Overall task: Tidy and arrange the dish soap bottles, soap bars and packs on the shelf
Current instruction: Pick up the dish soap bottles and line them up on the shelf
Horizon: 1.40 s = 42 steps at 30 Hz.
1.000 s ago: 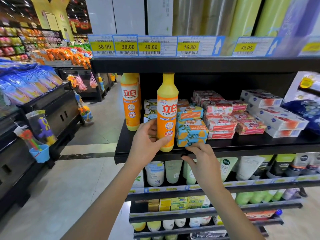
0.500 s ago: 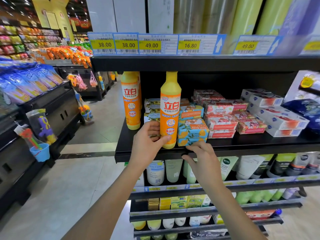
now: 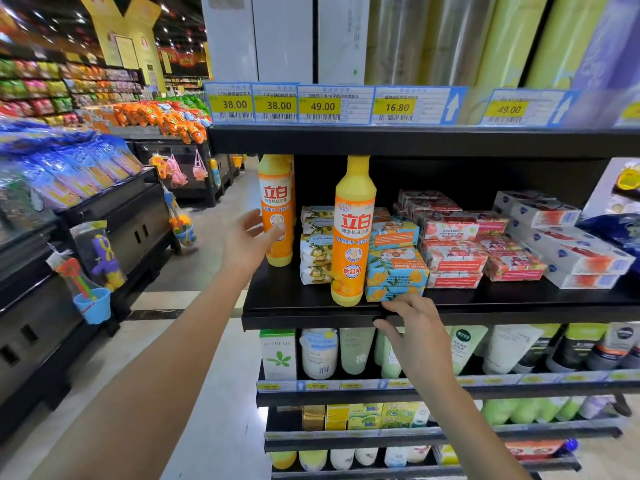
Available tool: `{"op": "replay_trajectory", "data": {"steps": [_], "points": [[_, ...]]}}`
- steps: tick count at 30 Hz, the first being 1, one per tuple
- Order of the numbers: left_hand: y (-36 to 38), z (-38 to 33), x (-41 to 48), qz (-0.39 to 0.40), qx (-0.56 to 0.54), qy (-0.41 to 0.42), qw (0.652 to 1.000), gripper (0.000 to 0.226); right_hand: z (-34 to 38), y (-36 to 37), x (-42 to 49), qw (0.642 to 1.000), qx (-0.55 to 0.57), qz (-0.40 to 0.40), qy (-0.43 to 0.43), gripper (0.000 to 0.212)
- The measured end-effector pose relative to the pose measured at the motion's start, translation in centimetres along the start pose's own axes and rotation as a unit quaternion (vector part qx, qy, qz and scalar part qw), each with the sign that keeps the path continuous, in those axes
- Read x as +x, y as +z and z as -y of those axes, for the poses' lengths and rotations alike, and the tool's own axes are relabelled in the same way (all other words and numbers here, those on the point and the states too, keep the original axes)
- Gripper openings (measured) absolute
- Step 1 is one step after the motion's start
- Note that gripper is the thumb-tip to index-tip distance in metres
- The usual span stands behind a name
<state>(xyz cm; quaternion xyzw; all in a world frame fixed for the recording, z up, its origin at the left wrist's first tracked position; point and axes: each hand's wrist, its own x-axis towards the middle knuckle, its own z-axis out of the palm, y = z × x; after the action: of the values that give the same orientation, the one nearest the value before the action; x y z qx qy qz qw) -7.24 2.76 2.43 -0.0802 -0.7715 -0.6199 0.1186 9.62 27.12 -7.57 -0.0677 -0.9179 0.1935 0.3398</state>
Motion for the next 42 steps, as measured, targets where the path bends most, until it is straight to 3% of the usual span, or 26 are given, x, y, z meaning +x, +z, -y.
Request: {"op": "replay_trajectory", "data": {"steps": [3, 14, 20, 27, 30, 33, 36, 42], "points": [[0.6, 0.2, 0.2, 0.012, 0.006, 0.005, 1.0, 0.056, 0.0, 0.0, -0.1, 1.0, 0.002, -0.003, 0.001, 0.034], [0.0, -0.4, -1.0, 0.0, 0.03, -0.005, 1.0, 0.05, 0.1, -0.1, -0.2, 1.0, 0.02, 0.003, 0.008, 0.031], [-2.7, -2.3, -4.6, 0.025, -0.042, -0.103, 0.993, 0.056, 0.0, 0.0, -0.1, 1.0, 0.022, 0.007, 0.012, 0.031], [-5.4, -3.1, -11.0, 0.094, -0.094, -0.131, 0.982, 0.031, 1.1, -1.3, -0.7, 0.995, 0.083, 0.034, 0.034, 0.032], [-5.2, -2.6, -13.3, 0.119, -0.118, -0.144, 0.975, 0.035, 4.1, -2.9, -1.7, 0.97, 0.226, 0.058, 0.073, 0.029], [-4.7, -1.9, -15.0, 0.134, -0.123, -0.153, 0.971, 0.041, 7.9, -4.2, -2.7, 0.886, 0.416, 0.153, 0.139, 0.032], [-4.1, -1.6, -16.2, 0.141, -0.11, -0.159, 0.971, 0.055, 9.9, -4.2, -3.1, 0.827, 0.481, 0.241, 0.162, 0.055], [-3.6, -0.7, -17.1, 0.137, -0.102, -0.155, 0.973, 0.055, 10.9, -3.3, -3.6, 0.853, 0.431, 0.249, 0.159, 0.06]]}}
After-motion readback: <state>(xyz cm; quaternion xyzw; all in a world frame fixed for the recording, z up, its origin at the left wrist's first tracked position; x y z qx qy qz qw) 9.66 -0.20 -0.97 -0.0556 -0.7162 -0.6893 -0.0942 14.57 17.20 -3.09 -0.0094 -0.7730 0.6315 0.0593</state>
